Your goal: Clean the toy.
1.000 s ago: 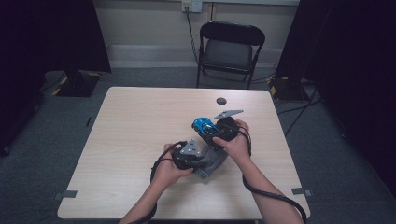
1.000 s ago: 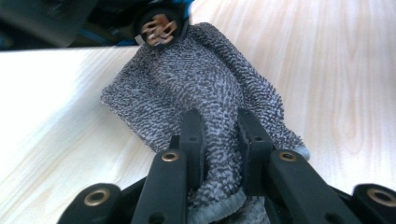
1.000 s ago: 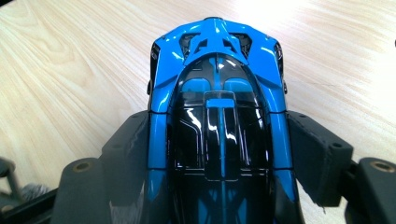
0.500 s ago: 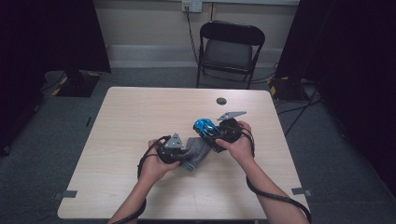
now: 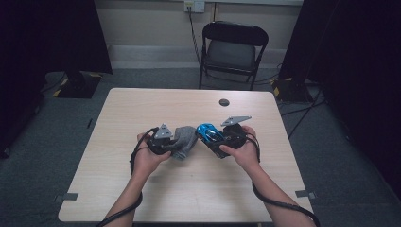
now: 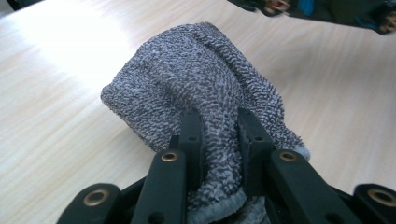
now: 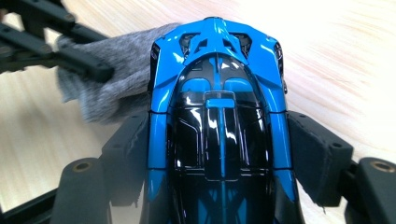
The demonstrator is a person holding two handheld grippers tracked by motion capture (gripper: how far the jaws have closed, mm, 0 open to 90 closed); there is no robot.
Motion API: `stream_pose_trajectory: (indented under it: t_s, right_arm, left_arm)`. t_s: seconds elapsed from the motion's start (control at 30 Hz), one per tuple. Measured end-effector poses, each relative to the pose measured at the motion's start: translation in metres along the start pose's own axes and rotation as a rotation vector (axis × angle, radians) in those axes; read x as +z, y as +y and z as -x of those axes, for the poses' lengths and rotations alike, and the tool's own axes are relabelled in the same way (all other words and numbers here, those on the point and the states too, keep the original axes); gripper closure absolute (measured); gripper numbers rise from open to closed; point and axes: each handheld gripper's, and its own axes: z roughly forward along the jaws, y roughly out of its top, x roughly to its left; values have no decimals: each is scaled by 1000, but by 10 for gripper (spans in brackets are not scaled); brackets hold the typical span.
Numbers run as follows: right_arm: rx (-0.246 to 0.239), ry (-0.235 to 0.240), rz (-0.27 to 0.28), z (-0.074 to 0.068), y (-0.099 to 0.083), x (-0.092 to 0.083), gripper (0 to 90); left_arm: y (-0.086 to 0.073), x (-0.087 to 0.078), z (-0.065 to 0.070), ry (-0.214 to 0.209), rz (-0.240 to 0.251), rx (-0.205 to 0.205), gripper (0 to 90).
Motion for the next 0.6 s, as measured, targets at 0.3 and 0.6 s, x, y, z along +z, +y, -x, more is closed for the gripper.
stream_pose_trajectory:
  t_s: [0.3, 0.6]
  right_arm:
    - [-29, 13, 5, -11, -2, -6, 282]
    - [-37, 1, -3, -17, -4, -2, 281]
  left_arm:
    - [6, 3, -3, 23, 16, -10, 749]
    - [13, 3, 8, -14, 48, 6, 749]
